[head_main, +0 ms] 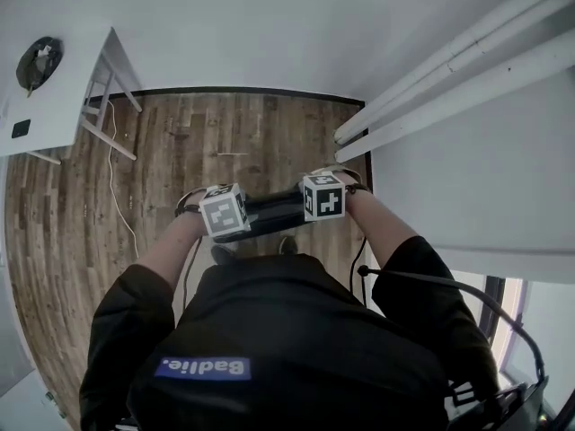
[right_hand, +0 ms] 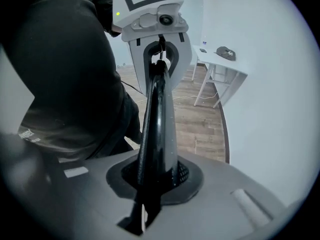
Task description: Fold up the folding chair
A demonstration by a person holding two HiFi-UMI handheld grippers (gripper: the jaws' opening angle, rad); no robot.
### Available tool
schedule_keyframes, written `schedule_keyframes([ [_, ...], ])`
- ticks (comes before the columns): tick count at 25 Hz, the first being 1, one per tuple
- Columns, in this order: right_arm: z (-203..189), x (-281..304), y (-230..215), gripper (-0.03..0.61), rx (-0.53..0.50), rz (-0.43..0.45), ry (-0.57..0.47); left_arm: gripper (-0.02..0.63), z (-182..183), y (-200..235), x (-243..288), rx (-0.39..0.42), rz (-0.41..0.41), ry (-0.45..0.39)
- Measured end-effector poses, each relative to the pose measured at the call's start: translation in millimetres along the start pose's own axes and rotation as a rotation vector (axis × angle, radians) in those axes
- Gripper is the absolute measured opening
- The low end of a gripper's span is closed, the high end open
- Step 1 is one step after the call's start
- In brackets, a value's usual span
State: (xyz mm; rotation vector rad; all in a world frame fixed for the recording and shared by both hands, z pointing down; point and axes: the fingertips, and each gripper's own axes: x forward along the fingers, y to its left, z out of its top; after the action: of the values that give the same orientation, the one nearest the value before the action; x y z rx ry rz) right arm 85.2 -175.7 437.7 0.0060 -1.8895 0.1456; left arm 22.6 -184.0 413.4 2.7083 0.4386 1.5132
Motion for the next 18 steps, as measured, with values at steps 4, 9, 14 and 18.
schedule_keyframes([
  [4, 15, -13, -29, 0.041, 0.036, -0.027, -0.003, 0.077, -2, 29, -24, 0.032, 0.007, -0.009],
  [9, 27, -30, -71, 0.043, 0.038, -0.068, -0.009, 0.075, 1, 70, -50, 0.066, 0.025, 0.009],
  [14, 21, -42, -118, 0.043, 0.036, -0.085, -0.006, 0.074, 7, 119, -60, 0.066, 0.04, 0.033],
  [18, 17, -53, -166, 0.043, 0.014, -0.079, -0.012, 0.072, 11, 168, -68, 0.035, 0.053, 0.047],
])
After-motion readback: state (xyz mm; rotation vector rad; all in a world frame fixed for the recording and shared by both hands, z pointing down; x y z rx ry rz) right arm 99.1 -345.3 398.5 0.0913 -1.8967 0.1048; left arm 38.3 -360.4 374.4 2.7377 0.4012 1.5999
